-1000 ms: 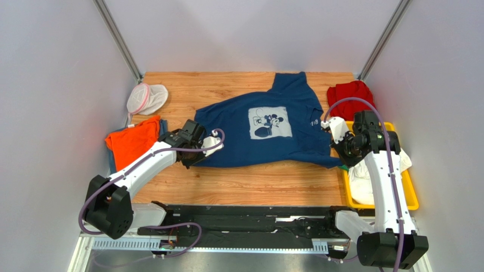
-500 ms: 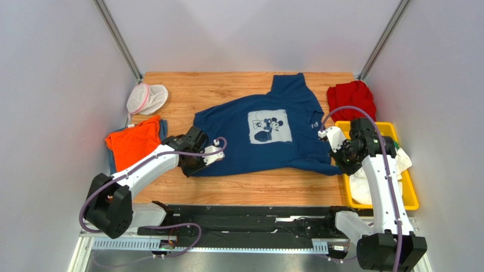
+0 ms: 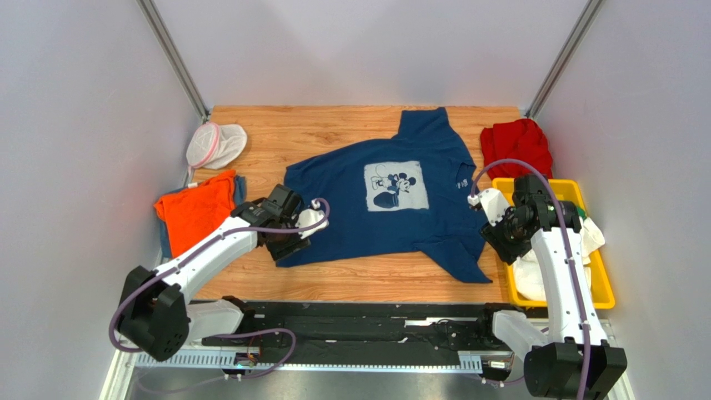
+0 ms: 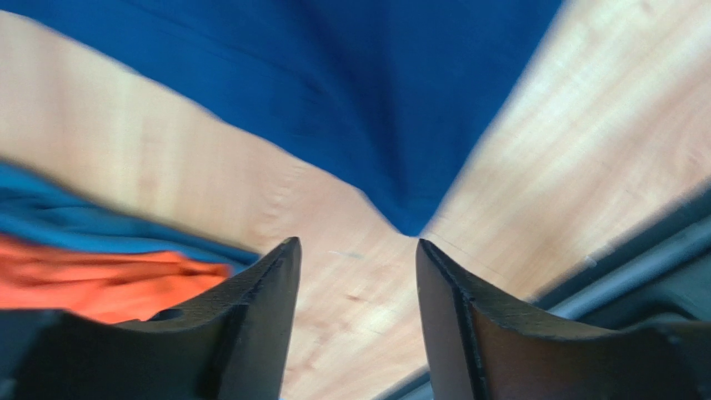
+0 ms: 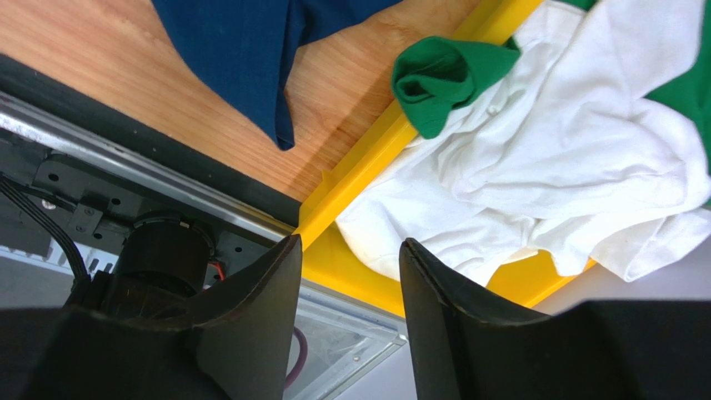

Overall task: Fold and stack the t-shirts
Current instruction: Flatten the tshirt out

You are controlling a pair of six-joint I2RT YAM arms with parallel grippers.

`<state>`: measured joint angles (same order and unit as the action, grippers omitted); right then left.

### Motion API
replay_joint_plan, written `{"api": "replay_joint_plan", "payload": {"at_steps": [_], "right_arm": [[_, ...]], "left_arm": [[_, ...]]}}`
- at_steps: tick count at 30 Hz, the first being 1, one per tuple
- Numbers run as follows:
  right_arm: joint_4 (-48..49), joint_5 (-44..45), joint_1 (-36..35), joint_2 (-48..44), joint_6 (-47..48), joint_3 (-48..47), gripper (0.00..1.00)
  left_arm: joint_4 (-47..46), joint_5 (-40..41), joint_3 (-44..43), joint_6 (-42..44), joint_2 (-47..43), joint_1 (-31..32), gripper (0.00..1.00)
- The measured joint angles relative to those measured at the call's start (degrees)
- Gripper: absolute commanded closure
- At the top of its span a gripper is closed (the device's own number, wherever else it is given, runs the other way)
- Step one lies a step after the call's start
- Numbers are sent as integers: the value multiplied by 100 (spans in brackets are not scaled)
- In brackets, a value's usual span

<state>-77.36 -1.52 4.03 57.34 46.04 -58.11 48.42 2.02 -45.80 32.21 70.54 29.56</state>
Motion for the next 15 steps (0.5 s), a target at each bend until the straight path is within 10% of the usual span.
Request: {"api": "replay_joint_plan", "payload": {"at_steps": [7, 15], "right_arm": [[1058, -98, 0, 903, -765, -837, 34], [2999, -337, -70, 3040, -2074, -2533, 31]], "left_arm": [[-1502, 472, -485, -46, -131, -507, 24], [-2566, 518, -3311, -234, 2413, -1449, 24]]}}
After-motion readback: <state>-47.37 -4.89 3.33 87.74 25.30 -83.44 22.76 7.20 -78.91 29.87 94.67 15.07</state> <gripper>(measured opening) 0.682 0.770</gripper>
